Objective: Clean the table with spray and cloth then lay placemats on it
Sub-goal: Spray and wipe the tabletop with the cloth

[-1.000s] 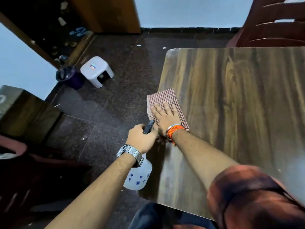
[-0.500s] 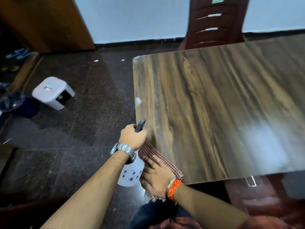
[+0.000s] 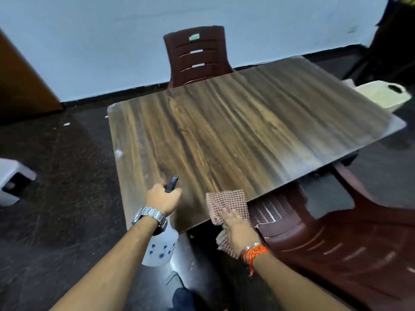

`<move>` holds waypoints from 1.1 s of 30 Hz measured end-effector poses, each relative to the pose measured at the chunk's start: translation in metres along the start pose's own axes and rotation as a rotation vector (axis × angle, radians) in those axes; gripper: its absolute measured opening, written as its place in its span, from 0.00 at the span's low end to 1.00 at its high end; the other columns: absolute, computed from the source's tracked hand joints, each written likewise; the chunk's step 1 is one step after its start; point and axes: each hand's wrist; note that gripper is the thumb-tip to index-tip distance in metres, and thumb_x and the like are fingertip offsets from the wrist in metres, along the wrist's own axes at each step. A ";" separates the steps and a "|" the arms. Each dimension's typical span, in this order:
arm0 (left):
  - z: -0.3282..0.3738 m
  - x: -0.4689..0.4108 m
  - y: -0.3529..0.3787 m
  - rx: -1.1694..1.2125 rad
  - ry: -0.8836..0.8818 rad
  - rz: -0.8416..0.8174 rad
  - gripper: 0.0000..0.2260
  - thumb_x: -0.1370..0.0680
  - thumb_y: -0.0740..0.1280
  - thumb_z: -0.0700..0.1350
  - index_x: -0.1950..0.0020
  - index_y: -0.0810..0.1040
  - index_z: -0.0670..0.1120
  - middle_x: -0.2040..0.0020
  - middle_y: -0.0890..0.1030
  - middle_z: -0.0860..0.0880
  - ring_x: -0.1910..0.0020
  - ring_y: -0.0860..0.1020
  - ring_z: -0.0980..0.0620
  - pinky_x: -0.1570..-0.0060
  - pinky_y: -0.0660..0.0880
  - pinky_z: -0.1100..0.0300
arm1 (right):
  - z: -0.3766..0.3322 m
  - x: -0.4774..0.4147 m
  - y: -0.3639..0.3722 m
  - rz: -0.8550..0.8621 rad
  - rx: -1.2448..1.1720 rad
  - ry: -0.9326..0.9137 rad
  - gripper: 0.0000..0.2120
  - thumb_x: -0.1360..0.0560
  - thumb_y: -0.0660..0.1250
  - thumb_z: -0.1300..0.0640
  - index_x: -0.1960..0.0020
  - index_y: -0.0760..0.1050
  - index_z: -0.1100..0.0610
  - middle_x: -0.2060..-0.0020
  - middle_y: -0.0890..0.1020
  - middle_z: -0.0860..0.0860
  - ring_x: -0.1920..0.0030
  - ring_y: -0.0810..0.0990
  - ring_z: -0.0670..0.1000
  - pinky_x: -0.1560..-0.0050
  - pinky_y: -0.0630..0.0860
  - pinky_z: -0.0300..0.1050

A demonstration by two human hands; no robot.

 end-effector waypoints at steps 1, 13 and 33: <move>0.005 0.010 0.011 -0.008 0.012 -0.010 0.12 0.35 0.65 0.49 0.64 0.76 0.40 0.69 0.78 0.44 0.67 0.76 0.40 0.66 0.73 0.54 | 0.011 0.007 -0.012 0.044 -0.050 0.087 0.23 0.20 0.53 0.60 0.25 0.61 0.52 0.26 0.64 0.50 0.26 0.62 0.52 0.29 0.60 0.46; 0.069 0.099 0.097 -0.068 0.281 -0.098 0.09 0.30 0.70 0.47 0.60 0.75 0.42 0.66 0.79 0.48 0.66 0.75 0.49 0.70 0.67 0.61 | 0.053 0.080 -0.094 0.468 -0.321 0.319 0.13 0.20 0.58 0.52 0.38 0.73 0.52 0.45 0.80 0.57 0.45 0.78 0.62 0.49 0.75 0.52; 0.251 0.200 0.213 -0.401 1.005 -0.369 0.12 0.27 0.69 0.46 0.54 0.68 0.43 0.62 0.71 0.49 0.59 0.73 0.44 0.62 0.65 0.58 | 0.162 0.197 -0.258 1.098 -0.364 0.583 0.10 0.23 0.64 0.52 0.47 0.79 0.55 0.55 0.84 0.56 0.52 0.81 0.58 0.52 0.78 0.52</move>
Point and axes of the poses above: each hand's wrist, its own x-axis away from the middle knuckle, its own y-axis out of the palm, z = x × y
